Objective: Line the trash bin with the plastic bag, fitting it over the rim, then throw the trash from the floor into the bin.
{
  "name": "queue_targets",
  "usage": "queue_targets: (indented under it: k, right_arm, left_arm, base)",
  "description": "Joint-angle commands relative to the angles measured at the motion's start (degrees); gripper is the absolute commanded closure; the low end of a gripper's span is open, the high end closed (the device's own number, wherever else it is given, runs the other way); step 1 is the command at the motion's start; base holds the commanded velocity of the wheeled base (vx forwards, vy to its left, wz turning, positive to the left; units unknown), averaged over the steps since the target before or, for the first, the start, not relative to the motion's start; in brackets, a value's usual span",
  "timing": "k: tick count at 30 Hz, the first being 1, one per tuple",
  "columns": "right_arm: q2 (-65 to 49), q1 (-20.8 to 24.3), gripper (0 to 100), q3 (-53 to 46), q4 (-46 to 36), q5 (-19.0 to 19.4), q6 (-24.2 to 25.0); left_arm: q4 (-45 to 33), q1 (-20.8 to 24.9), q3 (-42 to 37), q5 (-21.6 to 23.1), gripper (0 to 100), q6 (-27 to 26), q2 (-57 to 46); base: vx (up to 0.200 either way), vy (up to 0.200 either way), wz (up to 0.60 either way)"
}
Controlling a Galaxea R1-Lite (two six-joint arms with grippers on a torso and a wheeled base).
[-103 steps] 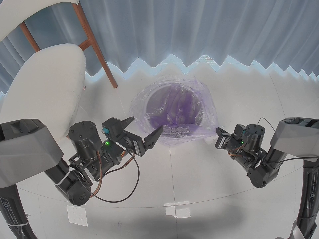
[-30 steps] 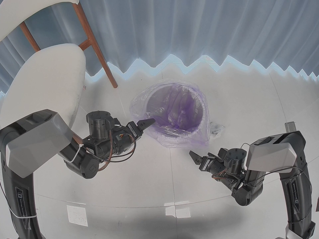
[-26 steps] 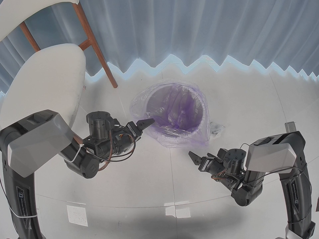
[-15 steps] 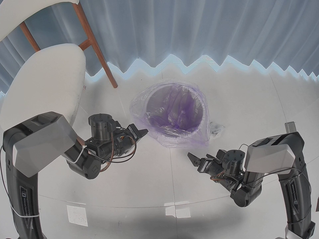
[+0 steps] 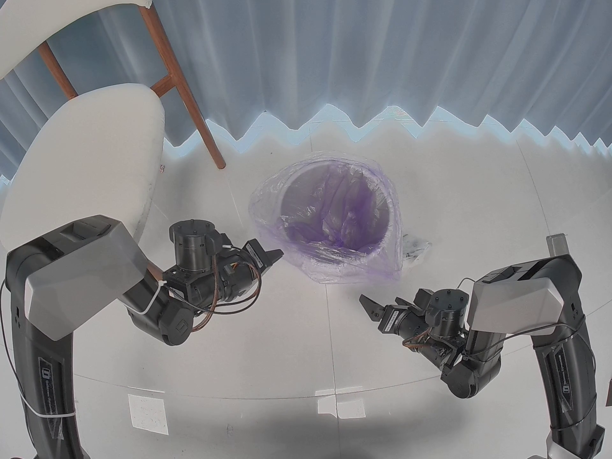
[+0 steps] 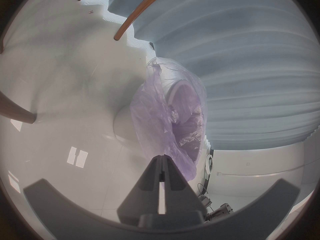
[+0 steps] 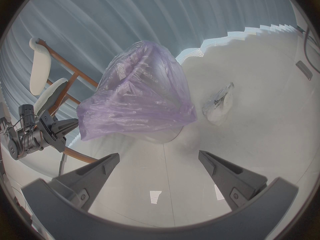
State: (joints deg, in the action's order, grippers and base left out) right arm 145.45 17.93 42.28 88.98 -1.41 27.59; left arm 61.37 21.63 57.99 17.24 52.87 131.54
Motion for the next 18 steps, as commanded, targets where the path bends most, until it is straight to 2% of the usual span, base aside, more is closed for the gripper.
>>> queue_targets:
  k: [1,2,13,18]
  right_arm:
    - [0.5,0.0,0,0.0,0.8,0.0,0.0]
    - [0.5,0.0,0,0.1,0.8,-0.1,0.0]
    - [0.5,0.3,0,-0.1,0.9,-0.2,0.0]
    - [0.6,0.3,0,0.0,0.9,-0.2,0.0]
  left_arm:
    - [0.1,0.3,-0.6,-0.1,100,-0.1,-0.8]
    - [0.1,0.4,-0.9,-0.4,0,-0.2,-1.3]
    - [-1.2,1.7,-0.1,-1.0,0,-1.5,-2.9]
    - [-7.1,2.3,4.2,-1.1,0,-4.6,-2.0]
  base:
    - [0.000,0.000,0.00]
    - [0.000,0.000,0.00]
    - [0.000,0.000,0.00]
    - [0.000,0.000,0.00]
